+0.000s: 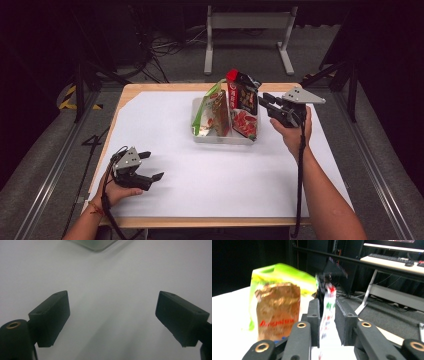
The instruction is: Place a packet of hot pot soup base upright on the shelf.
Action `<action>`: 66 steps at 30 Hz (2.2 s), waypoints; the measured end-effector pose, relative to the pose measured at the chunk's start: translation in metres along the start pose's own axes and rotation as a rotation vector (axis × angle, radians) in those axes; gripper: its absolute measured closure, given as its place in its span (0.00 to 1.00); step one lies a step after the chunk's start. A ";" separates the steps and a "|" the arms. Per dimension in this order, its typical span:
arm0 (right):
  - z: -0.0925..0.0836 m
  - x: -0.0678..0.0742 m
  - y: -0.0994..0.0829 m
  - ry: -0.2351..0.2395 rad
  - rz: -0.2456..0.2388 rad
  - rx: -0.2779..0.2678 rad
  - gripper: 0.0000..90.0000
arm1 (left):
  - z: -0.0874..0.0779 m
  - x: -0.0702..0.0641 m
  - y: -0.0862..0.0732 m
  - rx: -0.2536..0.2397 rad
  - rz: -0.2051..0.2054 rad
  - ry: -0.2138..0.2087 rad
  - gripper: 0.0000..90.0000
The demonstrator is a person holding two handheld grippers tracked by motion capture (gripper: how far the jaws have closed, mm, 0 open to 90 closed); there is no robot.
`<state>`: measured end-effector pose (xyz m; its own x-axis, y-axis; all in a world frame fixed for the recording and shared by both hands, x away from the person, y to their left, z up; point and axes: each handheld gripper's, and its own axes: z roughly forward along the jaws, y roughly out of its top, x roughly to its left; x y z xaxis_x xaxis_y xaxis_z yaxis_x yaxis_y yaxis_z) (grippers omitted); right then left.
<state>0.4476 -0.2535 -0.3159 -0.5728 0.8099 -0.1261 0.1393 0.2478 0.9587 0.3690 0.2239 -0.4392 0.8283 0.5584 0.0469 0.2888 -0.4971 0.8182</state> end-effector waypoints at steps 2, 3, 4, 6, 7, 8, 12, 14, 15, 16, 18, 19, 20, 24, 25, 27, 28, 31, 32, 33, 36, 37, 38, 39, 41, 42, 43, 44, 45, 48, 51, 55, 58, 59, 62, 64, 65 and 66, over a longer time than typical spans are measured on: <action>-0.003 0.000 -0.006 0.000 -0.005 0.019 0.90 | 0.000 0.000 0.000 0.003 0.003 0.003 0.14; -0.004 0.001 -0.010 0.005 -0.011 0.030 0.92 | 0.000 0.000 0.000 0.002 0.001 0.002 0.14; -0.004 0.002 -0.013 0.007 -0.018 0.049 0.93 | 0.000 0.000 0.000 0.002 0.001 0.002 0.14; -0.005 0.003 -0.020 0.017 -0.041 0.080 0.97 | 0.001 0.000 0.000 0.002 0.002 0.003 0.14; -0.006 0.004 -0.023 0.018 -0.055 0.102 1.00 | 0.001 0.000 0.000 0.002 0.002 0.003 0.14; -0.006 0.004 -0.023 0.018 -0.055 0.102 1.00 | 0.001 0.000 0.000 0.004 0.001 0.002 0.14; -0.008 0.009 -0.035 0.054 -0.064 0.159 1.00 | 0.001 0.000 0.000 0.005 0.001 0.002 0.14; -0.007 0.014 -0.040 0.072 -0.076 0.182 1.00 | 0.002 0.000 0.000 0.006 0.001 0.002 0.14; -0.007 0.014 -0.040 0.072 -0.076 0.182 1.00 | 0.002 0.000 0.000 0.006 0.001 0.002 0.14; -0.006 0.018 -0.043 0.082 -0.087 0.199 1.00 | 0.002 0.000 0.000 0.007 -0.001 0.000 0.14; -0.003 0.025 -0.048 0.083 -0.108 0.232 1.00 | 0.002 0.000 0.000 0.009 -0.001 0.000 0.14; -0.002 0.026 -0.049 0.082 -0.108 0.242 1.00 | 0.002 0.000 0.001 0.009 -0.001 0.000 0.14; 0.000 0.028 -0.051 0.079 -0.104 0.250 1.00 | 0.002 -0.001 0.001 0.010 0.000 0.000 0.14; 0.007 0.033 -0.058 0.059 -0.128 0.298 1.00 | 0.001 0.000 0.000 0.008 0.001 0.001 0.14; 0.009 0.034 -0.060 0.060 -0.132 0.305 1.00 | 0.001 0.000 0.000 0.005 -0.002 0.000 0.14; 0.011 0.035 -0.064 0.064 -0.130 0.315 1.00 | 0.001 0.000 0.000 0.006 -0.001 0.001 0.14; 0.012 0.035 -0.065 0.067 -0.130 0.320 1.00 | 0.000 0.000 -0.001 0.007 -0.003 0.000 0.14; 0.015 0.038 -0.069 0.069 -0.142 0.331 1.00 | 0.000 0.000 0.000 0.005 0.001 0.001 0.14; 0.016 0.039 -0.070 0.068 -0.143 0.333 1.00 | 0.000 0.000 0.000 0.006 0.003 0.003 0.14; 0.015 0.040 -0.070 0.059 -0.144 0.330 1.00 | 0.000 0.000 0.000 0.006 0.004 0.005 0.14; 0.011 0.041 -0.069 0.031 -0.143 0.316 1.00 | -0.002 0.001 -0.001 0.001 0.003 0.009 0.14; 0.009 0.041 -0.069 0.016 -0.142 0.311 1.00 | -0.002 0.001 -0.001 0.002 0.002 0.008 0.14; 0.007 0.040 -0.069 0.013 -0.133 0.311 1.00 | -0.002 0.002 -0.001 0.001 0.001 0.008 0.14; 0.007 0.039 -0.070 0.006 -0.123 0.319 1.00 | -0.002 0.002 -0.001 0.001 0.001 0.007 0.14; 0.008 0.038 -0.072 0.015 -0.120 0.330 1.00 | -0.001 0.001 -0.001 0.003 0.004 0.006 0.14; 0.008 0.038 -0.073 0.021 -0.115 0.333 1.00 | -0.001 0.001 -0.001 0.004 0.006 0.005 0.14; 0.009 0.039 -0.074 0.020 -0.120 0.336 1.00 | -0.001 0.000 0.000 0.005 0.006 0.005 0.14; 0.010 0.039 -0.074 0.016 -0.128 0.342 1.00 | -0.001 0.000 0.000 0.007 0.006 0.002 0.14; 0.011 0.039 -0.074 0.011 -0.131 0.344 1.00 | 0.000 0.000 0.000 0.009 0.009 0.000 0.14; 0.014 0.039 -0.078 0.022 -0.112 0.352 1.00 | 0.000 0.000 0.000 0.009 0.008 0.001 0.14; 0.018 0.041 -0.079 0.022 -0.117 0.356 1.00 | -0.001 0.000 -0.001 0.007 0.004 0.001 0.14; 0.023 0.041 -0.080 0.019 -0.102 0.361 1.00 | -0.001 0.001 -0.001 0.008 0.004 0.001 0.14; 0.023 0.040 -0.079 0.025 -0.078 0.364 1.00 | 0.000 0.000 -0.001 0.010 0.009 0.001 0.14; 0.023 0.041 -0.079 0.022 -0.078 0.361 1.00 | 0.000 0.000 -0.001 0.011 0.011 0.001 0.14; 0.018 0.040 -0.076 0.026 -0.079 0.343 0.99 | -0.001 0.001 -0.001 0.009 0.007 0.002 0.14; 0.016 0.040 -0.075 0.029 -0.078 0.334 0.99 | -0.001 0.001 -0.001 0.009 0.009 0.003 0.14; 0.013 0.040 -0.073 0.034 -0.077 0.326 0.99 | -0.001 0.001 -0.001 0.009 0.009 0.004 0.14; 0.012 0.040 -0.072 0.037 -0.075 0.320 0.99 | -0.001 0.000 -0.001 0.008 0.009 0.005 0.14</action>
<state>0.4245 -0.2329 -0.3930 -0.6190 0.7649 -0.1785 0.3393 0.4654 0.8175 0.3686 0.2251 -0.4394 0.8286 0.5569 0.0567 0.2854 -0.5075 0.8130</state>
